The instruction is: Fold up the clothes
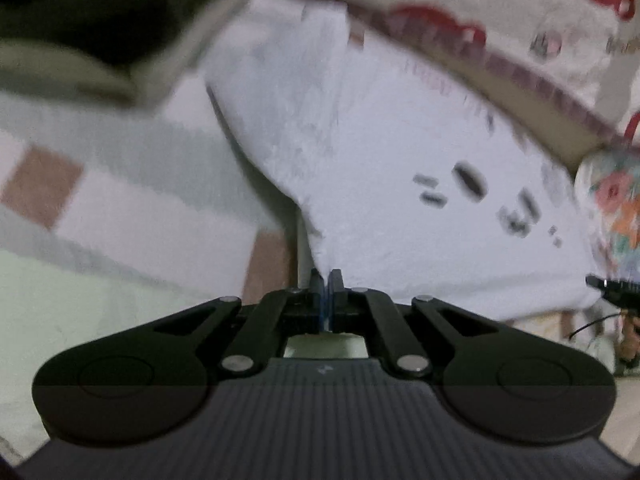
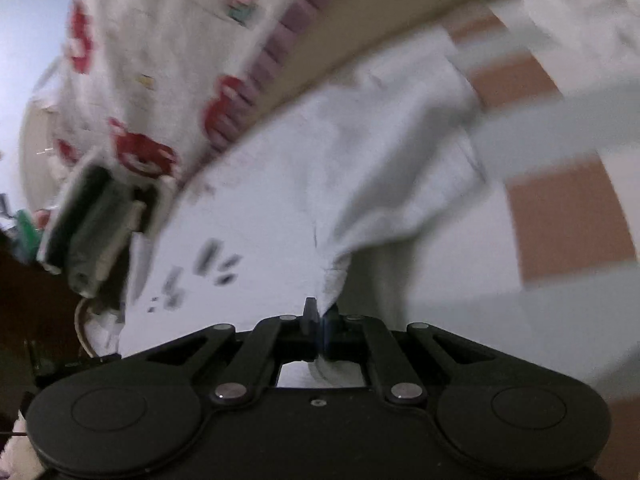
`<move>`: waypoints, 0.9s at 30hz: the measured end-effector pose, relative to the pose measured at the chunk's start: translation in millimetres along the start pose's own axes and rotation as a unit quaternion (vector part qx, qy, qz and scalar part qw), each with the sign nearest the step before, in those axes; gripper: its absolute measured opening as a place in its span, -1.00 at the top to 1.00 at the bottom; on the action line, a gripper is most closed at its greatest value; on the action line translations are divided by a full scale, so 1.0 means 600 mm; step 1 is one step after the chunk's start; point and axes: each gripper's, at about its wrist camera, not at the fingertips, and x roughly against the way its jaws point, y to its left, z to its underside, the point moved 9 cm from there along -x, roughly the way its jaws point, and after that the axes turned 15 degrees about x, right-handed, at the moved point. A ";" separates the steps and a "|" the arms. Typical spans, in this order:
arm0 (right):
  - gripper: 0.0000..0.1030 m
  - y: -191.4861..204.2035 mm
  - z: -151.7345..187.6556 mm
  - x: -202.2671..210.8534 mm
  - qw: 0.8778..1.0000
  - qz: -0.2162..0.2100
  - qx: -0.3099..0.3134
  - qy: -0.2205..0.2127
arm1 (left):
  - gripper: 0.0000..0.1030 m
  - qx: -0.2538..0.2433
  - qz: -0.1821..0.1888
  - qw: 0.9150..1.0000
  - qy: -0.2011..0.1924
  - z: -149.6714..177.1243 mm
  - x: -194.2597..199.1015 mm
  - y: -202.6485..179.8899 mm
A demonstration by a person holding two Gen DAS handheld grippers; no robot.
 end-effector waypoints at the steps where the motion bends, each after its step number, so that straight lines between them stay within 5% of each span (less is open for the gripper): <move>1: 0.92 -0.003 0.006 -0.006 1.000 0.004 0.002 0.003 | 0.98 0.006 -0.005 1.000 0.003 0.004 -0.008 0.005; 10: 0.93 0.021 -0.004 0.028 0.998 0.014 0.042 -0.045 | 0.97 0.008 -0.020 1.000 -0.004 -0.001 0.008 -0.001; 13: 0.94 -0.001 0.026 0.002 0.999 0.041 0.033 -0.007 | 0.98 -0.021 -0.053 0.998 0.011 0.012 -0.010 -0.009; 19: 0.94 0.017 0.021 0.022 0.997 0.064 0.041 -0.011 | 0.97 -0.023 -0.047 0.999 0.001 0.007 0.011 -0.017; 27: 0.96 0.012 0.039 0.019 0.993 0.104 0.064 0.005 | 0.94 -0.049 -0.087 0.995 -0.002 0.010 0.005 -0.015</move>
